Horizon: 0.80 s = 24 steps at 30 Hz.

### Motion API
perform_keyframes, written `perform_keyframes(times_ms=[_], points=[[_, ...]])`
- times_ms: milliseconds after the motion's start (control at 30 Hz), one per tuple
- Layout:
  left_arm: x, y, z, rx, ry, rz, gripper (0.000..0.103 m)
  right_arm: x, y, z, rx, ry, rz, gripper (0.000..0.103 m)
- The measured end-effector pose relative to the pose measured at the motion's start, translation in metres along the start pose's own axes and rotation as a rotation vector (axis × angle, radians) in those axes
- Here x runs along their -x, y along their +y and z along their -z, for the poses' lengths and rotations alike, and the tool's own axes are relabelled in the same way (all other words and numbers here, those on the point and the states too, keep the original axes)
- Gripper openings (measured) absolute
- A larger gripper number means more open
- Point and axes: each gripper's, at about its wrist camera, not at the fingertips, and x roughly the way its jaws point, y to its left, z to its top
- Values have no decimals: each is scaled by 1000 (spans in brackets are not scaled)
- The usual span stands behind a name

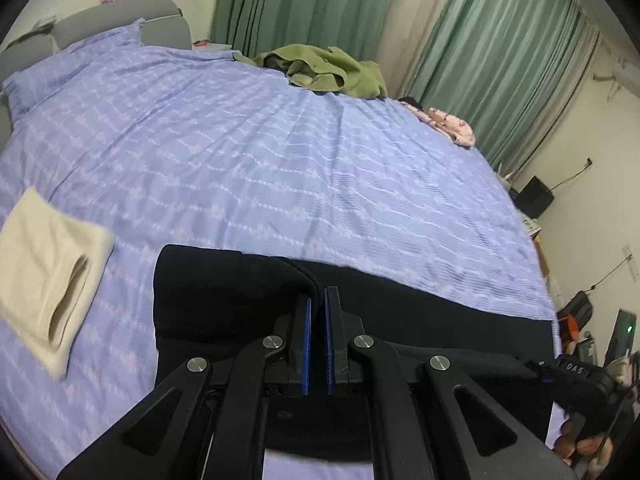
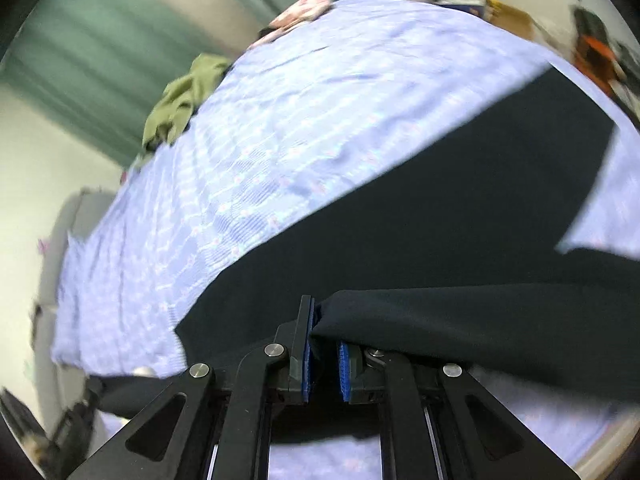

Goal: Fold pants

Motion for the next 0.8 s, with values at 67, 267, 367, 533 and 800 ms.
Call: perform_keyframes(times_ms=[67,267,367,533,800], points=[[-28,2,-14,-2,23,-11,8,-24,10,-18,55,28,11,12],[-99,16,-32,-6,107,-52,8,-89,28,-45,162,109,57,12],[-125,23,-33,-11,143,-74,8,-113,30,-48,196,143,81,12],[-155,23,-35,-51,169,-134,9,-141,36,-52,241,176,102,12],[-137,24,-61,-77,75,-239,48,-153,51,-72,201,234,44,53]])
